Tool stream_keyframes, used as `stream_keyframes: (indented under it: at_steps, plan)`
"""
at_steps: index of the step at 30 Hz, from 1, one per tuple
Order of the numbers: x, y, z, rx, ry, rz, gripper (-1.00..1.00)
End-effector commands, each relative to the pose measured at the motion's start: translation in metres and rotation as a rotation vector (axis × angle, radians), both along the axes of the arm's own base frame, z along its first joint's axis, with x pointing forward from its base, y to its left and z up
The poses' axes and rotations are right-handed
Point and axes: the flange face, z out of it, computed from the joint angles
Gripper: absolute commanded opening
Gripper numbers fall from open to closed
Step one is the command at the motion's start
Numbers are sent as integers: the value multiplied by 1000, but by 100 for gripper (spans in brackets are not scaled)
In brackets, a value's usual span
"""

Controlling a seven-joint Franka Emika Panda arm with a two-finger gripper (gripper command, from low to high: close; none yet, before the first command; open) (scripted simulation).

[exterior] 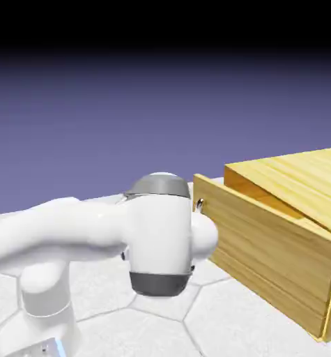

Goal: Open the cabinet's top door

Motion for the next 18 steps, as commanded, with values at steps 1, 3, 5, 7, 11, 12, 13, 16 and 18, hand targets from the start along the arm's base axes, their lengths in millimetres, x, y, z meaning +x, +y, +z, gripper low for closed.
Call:
stream_keyframes:
  at_steps: [1,3,5,7,11,12,13,16,18]
  plan:
    - [-11,-8,0,0,1,28,-100]
    - [-31,-23,0,0,1,80,-100]
    - [-48,-38,0,0,1,127,-100]
    - [-64,-52,0,0,1,171,-100]
    - [-88,-79,0,0,1,246,-100]
    - [-94,-85,0,0,1,263,-100]
    - [-99,-91,0,0,1,278,-100]
    - [-112,-108,0,0,1,323,-100]
    - [-120,-118,0,0,1,351,-100]
